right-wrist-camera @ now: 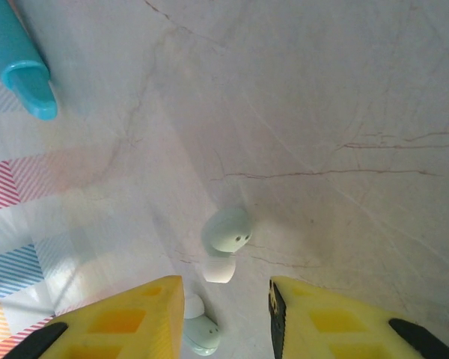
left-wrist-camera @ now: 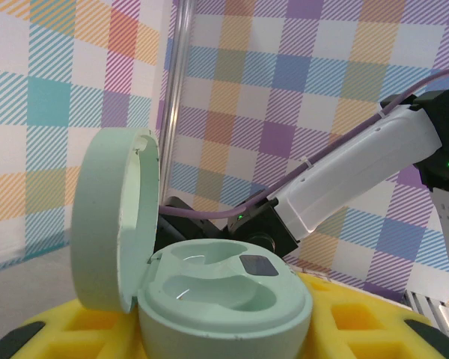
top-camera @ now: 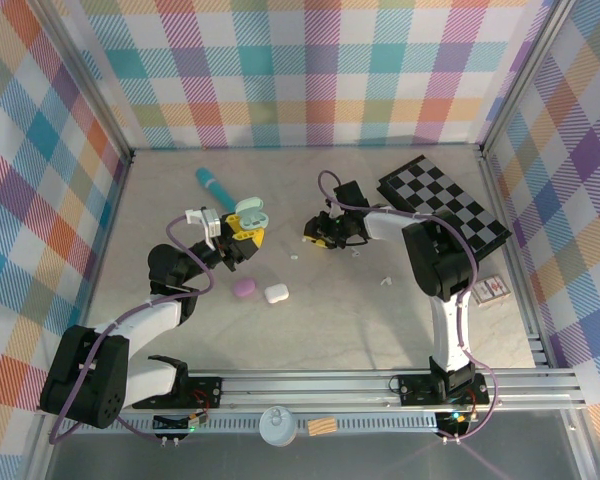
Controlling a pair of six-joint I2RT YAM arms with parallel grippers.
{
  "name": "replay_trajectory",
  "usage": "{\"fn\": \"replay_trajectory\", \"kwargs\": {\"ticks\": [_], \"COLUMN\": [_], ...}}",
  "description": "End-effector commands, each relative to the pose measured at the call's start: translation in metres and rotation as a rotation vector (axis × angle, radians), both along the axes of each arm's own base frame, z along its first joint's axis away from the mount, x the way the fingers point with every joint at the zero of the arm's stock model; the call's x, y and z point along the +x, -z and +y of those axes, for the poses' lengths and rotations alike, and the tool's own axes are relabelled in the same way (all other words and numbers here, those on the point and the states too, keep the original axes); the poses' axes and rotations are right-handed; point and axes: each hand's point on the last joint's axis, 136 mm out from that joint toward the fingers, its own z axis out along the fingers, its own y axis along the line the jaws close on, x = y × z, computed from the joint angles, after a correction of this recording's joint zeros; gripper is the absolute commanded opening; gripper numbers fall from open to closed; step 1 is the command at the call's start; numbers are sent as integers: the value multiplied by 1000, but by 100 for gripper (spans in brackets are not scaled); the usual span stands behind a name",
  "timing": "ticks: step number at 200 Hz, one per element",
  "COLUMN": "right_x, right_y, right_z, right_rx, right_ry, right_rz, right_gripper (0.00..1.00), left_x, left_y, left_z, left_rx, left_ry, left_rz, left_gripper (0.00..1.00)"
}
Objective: Insert the wireless bluetooth earbuds into the charging case
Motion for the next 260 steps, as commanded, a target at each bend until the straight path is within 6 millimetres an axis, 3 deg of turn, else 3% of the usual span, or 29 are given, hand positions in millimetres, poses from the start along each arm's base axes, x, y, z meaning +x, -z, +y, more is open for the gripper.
{"fn": "replay_trajectory", "kwargs": {"ticks": [1,49,98,203,260], "right_x": [-5,-2,4,9,14], "right_y": [14,-1,-11,-24,-19], "right_z": [-1,-1,-15,-6,-5], "right_rx": [-30,-53,-175,-379,-553], "right_ry": [-17,-36,-43,-149,-207], "right_rz": [43,-15,-97,-216,-263], "right_gripper": [36,37,39,39,39], "left_x": [-9,-7,4,50,59], "left_y": [-12,-10,-9,-15,-15], "left_z": [2,3,8,52,72], "left_rx": [-7,-3,-2,18,20], "left_ry": [10,3,-35,-191,-259], "left_rz": [-71,-68,-65,-93,-98], "left_gripper": [40,40,40,40,40]}}
